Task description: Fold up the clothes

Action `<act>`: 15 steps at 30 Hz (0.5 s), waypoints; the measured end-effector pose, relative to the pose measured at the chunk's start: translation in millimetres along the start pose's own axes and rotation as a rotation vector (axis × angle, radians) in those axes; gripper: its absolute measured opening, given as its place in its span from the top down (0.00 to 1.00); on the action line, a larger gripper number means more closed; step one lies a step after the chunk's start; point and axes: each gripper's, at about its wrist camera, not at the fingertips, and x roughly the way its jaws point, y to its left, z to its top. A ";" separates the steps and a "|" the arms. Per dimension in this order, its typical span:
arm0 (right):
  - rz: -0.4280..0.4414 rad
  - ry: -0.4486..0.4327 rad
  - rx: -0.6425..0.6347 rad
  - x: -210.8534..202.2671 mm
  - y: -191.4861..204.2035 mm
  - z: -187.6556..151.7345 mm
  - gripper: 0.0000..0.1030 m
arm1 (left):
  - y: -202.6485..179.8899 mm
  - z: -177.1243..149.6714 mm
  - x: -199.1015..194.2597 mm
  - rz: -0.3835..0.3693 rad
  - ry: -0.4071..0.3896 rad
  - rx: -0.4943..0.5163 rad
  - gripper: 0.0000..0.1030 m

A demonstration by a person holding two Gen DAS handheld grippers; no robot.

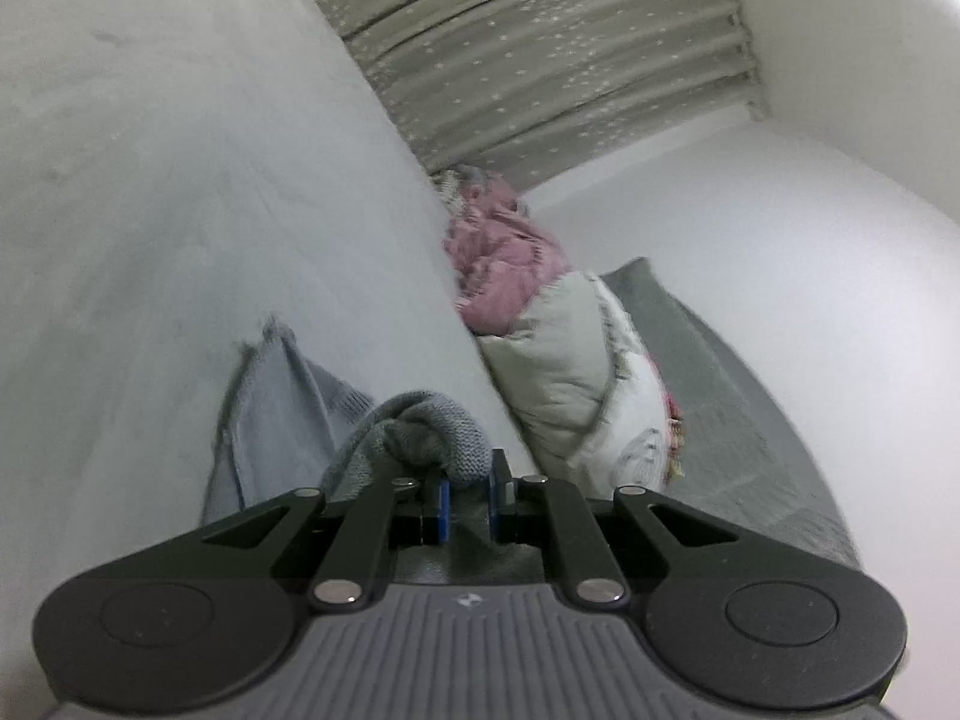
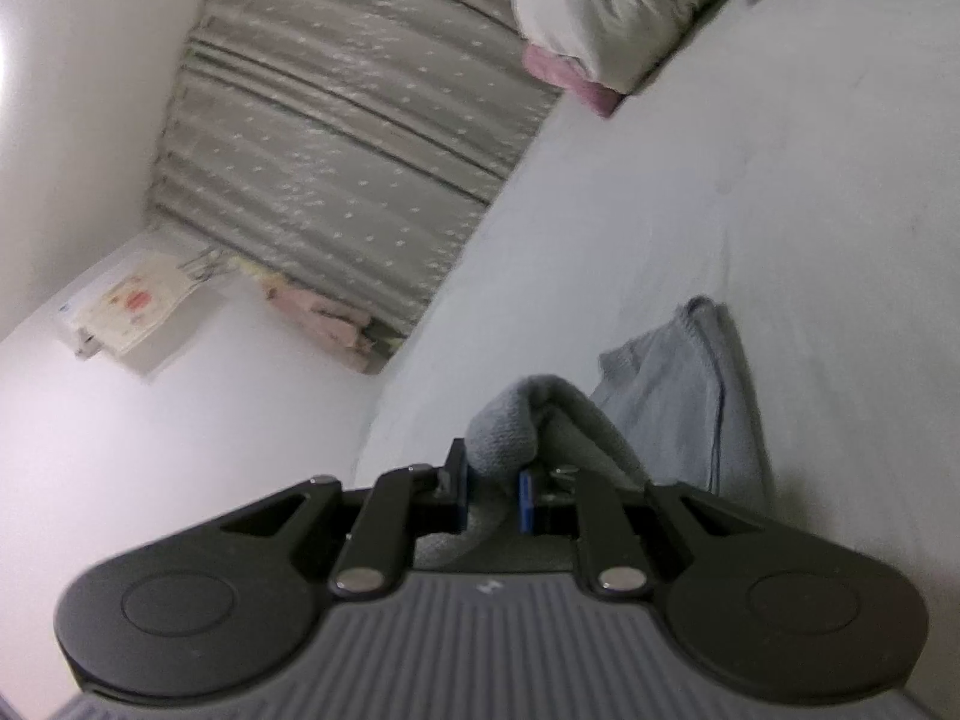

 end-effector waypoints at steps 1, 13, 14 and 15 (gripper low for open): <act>-0.017 0.003 0.007 10.4 -3.2 5.7 0.84 | 3.2 4.3 6.8 0.019 0.002 0.000 0.90; -0.099 -0.026 0.070 46.4 -29.8 30.0 0.57 | 26.9 40.8 30.9 0.125 -0.010 -0.046 0.61; -0.105 -0.038 0.037 42.2 -25.9 30.8 0.55 | 24.4 42.6 24.8 0.136 -0.030 -0.019 0.60; -0.115 -0.048 0.004 38.7 -22.0 31.5 0.54 | 21.2 43.7 19.7 0.145 -0.040 0.015 0.60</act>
